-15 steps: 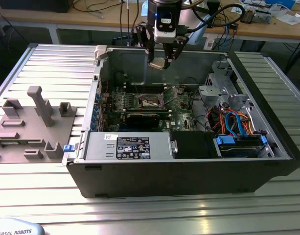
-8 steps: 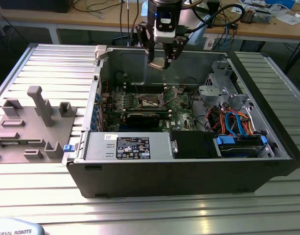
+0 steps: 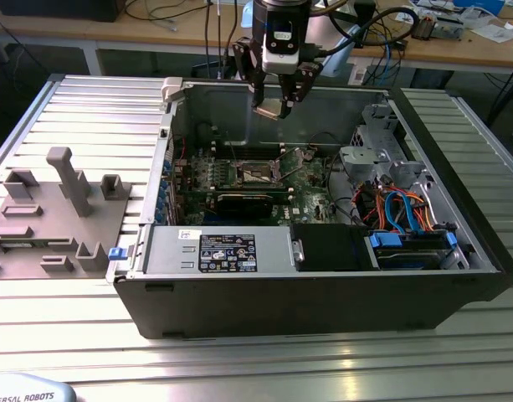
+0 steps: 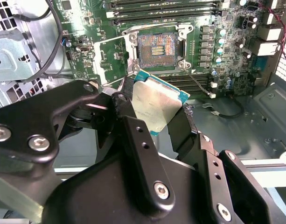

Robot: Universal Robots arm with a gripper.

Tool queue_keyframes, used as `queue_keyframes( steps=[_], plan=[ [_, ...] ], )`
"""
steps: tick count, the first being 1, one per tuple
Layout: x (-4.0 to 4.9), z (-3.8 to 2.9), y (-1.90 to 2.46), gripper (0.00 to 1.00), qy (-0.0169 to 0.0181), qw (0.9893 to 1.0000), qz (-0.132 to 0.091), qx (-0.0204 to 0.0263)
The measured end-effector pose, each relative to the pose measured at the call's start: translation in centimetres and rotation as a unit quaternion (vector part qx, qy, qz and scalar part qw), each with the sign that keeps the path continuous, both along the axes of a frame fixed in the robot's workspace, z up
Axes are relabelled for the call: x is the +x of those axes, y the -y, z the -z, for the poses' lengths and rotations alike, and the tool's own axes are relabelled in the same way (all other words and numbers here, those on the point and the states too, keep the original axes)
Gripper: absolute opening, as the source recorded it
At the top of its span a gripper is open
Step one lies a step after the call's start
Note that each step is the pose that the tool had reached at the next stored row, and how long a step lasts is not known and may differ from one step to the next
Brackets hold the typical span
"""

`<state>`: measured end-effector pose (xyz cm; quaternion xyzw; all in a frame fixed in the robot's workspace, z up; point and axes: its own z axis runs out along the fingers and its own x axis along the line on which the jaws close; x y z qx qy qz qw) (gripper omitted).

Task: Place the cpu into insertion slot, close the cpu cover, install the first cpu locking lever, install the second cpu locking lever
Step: 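Place the cpu into insertion slot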

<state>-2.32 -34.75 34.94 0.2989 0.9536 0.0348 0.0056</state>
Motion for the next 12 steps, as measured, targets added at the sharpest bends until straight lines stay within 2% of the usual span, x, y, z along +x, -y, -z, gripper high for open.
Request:
queue_keyframes(
  steps=[12],
  plan=[
    [0.0, 0.01, 0.0, 0.54, 0.0, 1.0, 0.008, 0.0]
  ],
)
